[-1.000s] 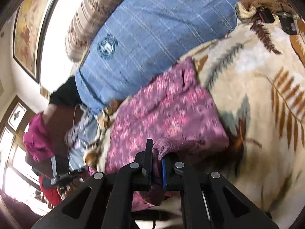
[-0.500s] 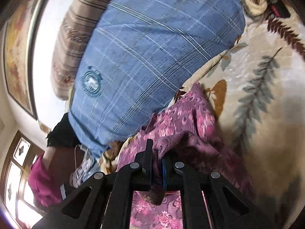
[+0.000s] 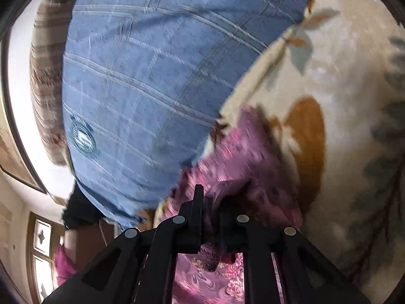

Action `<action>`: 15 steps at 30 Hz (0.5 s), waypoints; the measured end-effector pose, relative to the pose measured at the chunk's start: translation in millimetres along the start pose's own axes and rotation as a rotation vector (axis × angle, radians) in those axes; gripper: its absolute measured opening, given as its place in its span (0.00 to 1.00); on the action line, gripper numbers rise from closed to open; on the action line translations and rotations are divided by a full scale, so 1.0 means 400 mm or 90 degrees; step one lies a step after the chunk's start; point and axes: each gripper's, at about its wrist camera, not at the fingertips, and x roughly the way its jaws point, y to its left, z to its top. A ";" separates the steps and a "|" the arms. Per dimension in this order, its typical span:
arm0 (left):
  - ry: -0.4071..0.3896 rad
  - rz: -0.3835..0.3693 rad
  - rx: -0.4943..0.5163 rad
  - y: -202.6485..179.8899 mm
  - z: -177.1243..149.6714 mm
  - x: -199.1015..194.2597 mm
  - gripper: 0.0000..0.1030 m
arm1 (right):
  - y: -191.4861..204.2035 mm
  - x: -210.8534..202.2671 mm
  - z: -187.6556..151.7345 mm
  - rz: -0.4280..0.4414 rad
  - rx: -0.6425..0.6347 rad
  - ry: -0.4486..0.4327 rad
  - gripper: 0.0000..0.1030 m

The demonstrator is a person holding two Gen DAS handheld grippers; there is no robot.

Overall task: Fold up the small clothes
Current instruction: 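Carry the hem over the shirt body with both grippers and lay it down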

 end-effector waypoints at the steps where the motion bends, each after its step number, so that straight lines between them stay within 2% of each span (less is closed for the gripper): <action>1: -0.006 -0.001 -0.012 0.001 0.016 0.000 0.03 | -0.003 0.004 0.015 0.006 0.013 -0.011 0.12; 3: -0.019 -0.012 -0.041 0.011 0.044 0.002 0.04 | -0.018 0.018 0.047 -0.007 0.046 -0.033 0.13; 4: -0.024 -0.015 -0.056 0.019 0.055 -0.002 0.09 | -0.031 0.024 0.059 -0.018 0.066 -0.041 0.17; 5: -0.031 -0.009 -0.072 0.030 0.065 -0.009 0.14 | -0.046 0.029 0.068 -0.028 0.088 -0.052 0.26; 6: -0.044 -0.003 -0.087 0.043 0.074 -0.023 0.29 | -0.064 0.020 0.075 -0.041 0.114 -0.074 0.33; 7: -0.056 -0.001 -0.100 0.058 0.081 -0.039 0.41 | -0.077 0.009 0.079 -0.047 0.129 -0.092 0.46; 8: -0.066 -0.002 -0.114 0.073 0.084 -0.057 0.43 | -0.090 -0.013 0.081 -0.042 0.143 -0.117 0.49; 10: -0.065 -0.018 -0.116 0.090 0.082 -0.084 0.43 | -0.096 -0.034 0.082 -0.032 0.137 -0.122 0.49; 12: -0.043 -0.014 -0.080 0.081 0.067 -0.096 0.43 | -0.078 -0.051 0.074 -0.044 0.085 -0.096 0.49; 14: -0.010 -0.017 -0.029 0.057 0.041 -0.088 0.50 | -0.050 -0.057 0.057 -0.040 0.035 -0.061 0.49; 15: 0.011 -0.021 0.004 0.040 0.022 -0.079 0.58 | -0.034 -0.053 0.044 -0.029 0.019 -0.044 0.49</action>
